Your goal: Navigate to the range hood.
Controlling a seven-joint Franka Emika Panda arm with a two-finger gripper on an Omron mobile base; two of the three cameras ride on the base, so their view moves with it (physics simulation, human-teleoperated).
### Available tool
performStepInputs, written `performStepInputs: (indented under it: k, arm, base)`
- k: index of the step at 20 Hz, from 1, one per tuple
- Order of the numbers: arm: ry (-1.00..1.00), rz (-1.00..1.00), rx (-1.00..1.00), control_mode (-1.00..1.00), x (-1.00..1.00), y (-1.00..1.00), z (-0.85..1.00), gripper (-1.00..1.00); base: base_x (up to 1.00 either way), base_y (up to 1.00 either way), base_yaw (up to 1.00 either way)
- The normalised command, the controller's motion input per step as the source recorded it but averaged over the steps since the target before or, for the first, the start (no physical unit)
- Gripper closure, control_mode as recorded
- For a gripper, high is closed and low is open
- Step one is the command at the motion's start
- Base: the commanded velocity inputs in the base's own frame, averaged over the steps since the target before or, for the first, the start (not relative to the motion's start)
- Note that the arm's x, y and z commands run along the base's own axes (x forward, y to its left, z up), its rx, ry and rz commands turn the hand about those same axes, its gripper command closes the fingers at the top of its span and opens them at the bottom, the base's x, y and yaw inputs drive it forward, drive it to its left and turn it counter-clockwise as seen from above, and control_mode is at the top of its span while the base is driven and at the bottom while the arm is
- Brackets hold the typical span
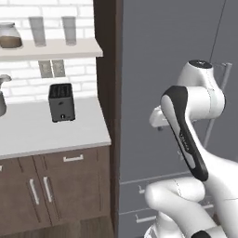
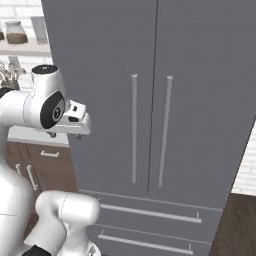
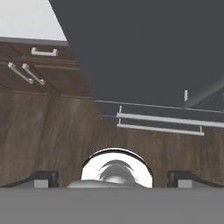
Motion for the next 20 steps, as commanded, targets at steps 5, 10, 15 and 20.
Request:
performStepInputs:
  k: [5,10,15,20]
  arm:
    - [0.00,0.00,0.00,1.00,0.00,0.00,0.00,-1.00]
    - [0.00,0.00,0.00,1.00,0.00,0.00,0.00,-1.00]
    - [0.00,0.00,0.00,1.00,0.00,0.00,0.00,-1.00]
    - [0.00,0.00,0.00,1.00,0.00,0.00,0.00,-1.00]
  base:
    - [-0.01,1.00,-0.15]
    - [0.00,1.00,-0.15]
    - [-0.07,1.00,-0.10]
    - [-0.17,1.00,-0.01]
